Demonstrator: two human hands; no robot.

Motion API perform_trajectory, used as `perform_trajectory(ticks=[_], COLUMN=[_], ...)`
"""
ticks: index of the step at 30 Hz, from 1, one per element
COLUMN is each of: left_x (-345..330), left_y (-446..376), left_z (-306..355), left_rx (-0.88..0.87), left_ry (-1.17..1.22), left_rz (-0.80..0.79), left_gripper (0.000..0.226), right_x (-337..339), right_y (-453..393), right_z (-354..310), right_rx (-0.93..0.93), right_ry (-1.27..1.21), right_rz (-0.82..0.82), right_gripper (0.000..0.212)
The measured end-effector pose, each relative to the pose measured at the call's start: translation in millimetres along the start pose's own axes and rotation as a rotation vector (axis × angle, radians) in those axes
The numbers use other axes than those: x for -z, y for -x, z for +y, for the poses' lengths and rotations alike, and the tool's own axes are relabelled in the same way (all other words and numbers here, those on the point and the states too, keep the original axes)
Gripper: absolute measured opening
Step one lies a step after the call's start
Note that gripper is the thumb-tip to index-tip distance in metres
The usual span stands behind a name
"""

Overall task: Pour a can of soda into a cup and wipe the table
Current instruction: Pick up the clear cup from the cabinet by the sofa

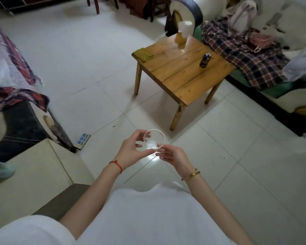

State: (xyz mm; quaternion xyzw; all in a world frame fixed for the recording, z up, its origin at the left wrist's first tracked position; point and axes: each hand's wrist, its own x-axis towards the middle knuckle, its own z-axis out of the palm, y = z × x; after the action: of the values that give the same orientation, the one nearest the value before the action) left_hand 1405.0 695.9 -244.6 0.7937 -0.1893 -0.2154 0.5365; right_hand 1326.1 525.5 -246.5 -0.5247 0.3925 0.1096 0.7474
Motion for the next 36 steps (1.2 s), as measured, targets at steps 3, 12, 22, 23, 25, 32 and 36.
perform_trajectory(ticks=[3,12,22,23,25,32,36], left_x=[-38,-123,-203,-210,-223,-269,-291], left_y=[-25,-107,-241,-256,-287,-389,-436], left_z=[19,66,115,121,135,174,189], left_rx=[-0.027,-0.143,-0.183,-0.18,-0.169,-0.197,-0.209], left_ry=[-0.008,-0.078,-0.111,-0.104,-0.08,-0.082,-0.112], left_rz=[-0.051,-0.266,-0.38,-0.381,-0.379,-0.362,-0.349], left_gripper=[0.058,0.057,0.056,0.056,0.056,0.057,0.061], right_x=[45,143,232,242,261,322,350], right_y=[-5,-19,-86,-94,-112,-174,-203], right_z=[-10,-48,-130,-142,-169,-253,-289], right_rx=[0.032,0.086,0.109,0.112,0.116,0.153,0.16], right_ry=[-0.042,-0.205,-0.287,-0.286,-0.286,-0.319,-0.339], right_rz=[0.047,0.204,0.286,0.285,0.285,0.285,0.286], right_gripper=[0.032,0.032,0.033,0.032,0.032,0.033,0.032])
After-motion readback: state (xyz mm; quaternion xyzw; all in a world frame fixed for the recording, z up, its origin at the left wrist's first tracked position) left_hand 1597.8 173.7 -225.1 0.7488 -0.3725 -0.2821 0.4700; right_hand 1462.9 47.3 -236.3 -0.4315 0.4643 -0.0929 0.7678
